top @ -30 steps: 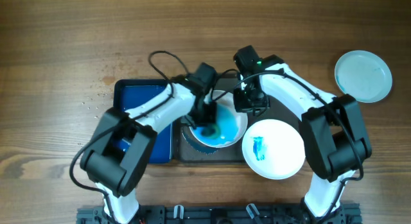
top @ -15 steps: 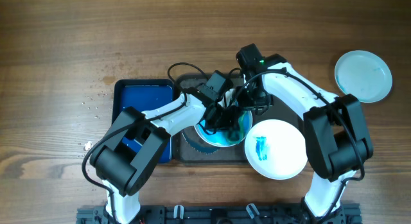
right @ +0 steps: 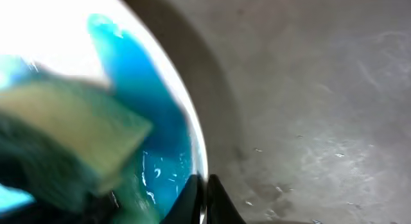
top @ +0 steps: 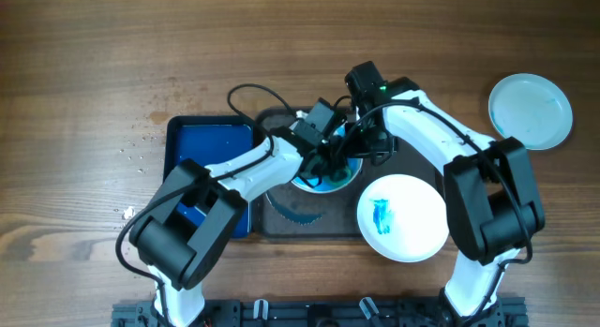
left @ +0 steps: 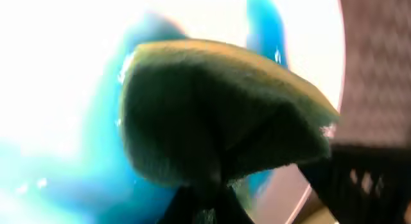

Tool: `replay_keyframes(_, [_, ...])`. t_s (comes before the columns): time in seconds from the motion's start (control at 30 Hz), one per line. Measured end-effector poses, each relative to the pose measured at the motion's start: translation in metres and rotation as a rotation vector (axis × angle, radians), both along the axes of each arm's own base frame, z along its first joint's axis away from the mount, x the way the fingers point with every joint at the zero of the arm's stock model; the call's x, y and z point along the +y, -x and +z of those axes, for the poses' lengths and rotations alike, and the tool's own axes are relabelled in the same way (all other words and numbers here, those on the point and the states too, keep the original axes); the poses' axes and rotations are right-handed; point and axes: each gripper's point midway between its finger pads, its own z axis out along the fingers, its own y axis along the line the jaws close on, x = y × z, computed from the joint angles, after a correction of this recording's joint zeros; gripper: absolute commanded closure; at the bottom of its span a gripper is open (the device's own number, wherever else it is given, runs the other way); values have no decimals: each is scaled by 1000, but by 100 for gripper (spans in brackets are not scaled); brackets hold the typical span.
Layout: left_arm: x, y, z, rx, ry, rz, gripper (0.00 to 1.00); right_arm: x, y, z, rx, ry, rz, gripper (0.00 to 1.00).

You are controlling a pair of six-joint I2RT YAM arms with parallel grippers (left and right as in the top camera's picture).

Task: Clean dirty plates on tray and stack at the side
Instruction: 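Scrub the plate with the sponge while the right gripper holds the rim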

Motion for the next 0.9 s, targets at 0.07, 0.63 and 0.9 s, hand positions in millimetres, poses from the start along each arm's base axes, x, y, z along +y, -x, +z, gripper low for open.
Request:
replay_keyframes(0.07, [11,-4,0,-4,-47,33,96,5,1,0,3,-15,8,95])
replay_keyframes(0.63, [95,7,-2,85,-373,154,96,33,15,3,52,-118,36,96])
replay_keyframes(0.9, [124,17,2,121,-492,154,96,34,16,3,54,-124,38,96])
